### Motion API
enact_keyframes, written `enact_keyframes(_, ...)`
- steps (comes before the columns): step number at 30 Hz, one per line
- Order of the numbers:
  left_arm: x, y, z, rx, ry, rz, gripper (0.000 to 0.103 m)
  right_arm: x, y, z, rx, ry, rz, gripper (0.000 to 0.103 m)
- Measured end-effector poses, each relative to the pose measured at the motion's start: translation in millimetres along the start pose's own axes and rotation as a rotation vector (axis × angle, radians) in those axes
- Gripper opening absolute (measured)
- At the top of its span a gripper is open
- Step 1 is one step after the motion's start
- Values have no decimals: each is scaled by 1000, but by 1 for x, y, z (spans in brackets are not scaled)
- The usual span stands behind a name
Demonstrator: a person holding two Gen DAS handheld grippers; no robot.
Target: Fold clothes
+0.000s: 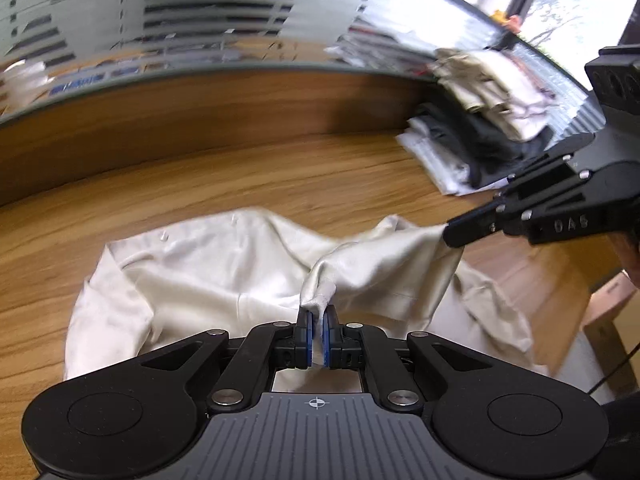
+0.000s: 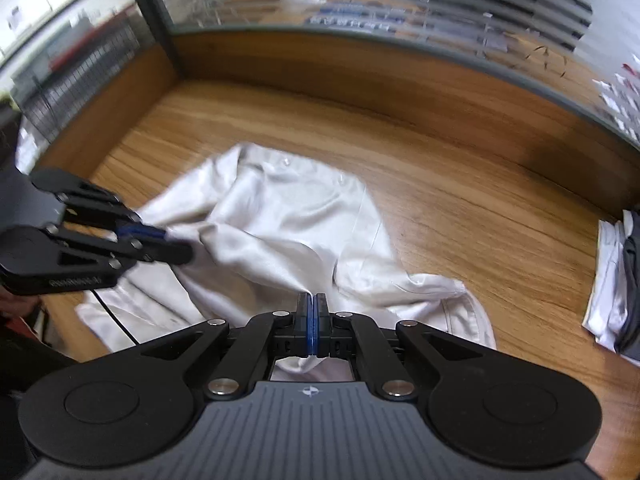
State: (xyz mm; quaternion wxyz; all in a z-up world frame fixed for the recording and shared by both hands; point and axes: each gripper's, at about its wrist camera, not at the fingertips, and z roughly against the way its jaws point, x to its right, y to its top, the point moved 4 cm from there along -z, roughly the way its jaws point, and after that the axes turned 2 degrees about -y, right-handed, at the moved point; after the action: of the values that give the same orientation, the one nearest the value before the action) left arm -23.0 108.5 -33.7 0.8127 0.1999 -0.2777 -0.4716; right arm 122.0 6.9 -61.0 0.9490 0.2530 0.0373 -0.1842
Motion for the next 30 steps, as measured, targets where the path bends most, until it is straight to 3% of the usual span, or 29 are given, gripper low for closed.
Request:
enact_keyframes(2, 0, 0, -3, -12, -11, 8, 7, 4, -1, 19, 14, 8, -29, 0)
enact_keyframes(4, -3, 0, -13, -34, -15, 28, 7, 14, 6, 11, 15, -6, -41, 0)
enact_keyframes(11, -17, -5, -45, -95, 33, 72, 7, 27, 21, -78, -66, -79, 7, 0)
enact_keyframes(15, -29, -7, -50, -106, 57, 107, 7, 20, 26, -108, -80, -102, 57, 2)
enact_keyframes(17, -34, -6, -51, -106, 63, 121, 7, 16, 28, -115, -81, -114, 73, 10)
enact_keyframes(20, -40, -5, -52, -107, 71, 140, 7, 11, 30, -106, -70, -89, 107, 21)
enact_keyframes(24, -42, -3, -53, -109, 71, 143, 7, 2, 25, -89, -82, -44, 121, 22)
enact_keyframes(30, -41, -3, -55, -115, 73, 125, 7, -14, -4, -102, -149, 66, 55, 22)
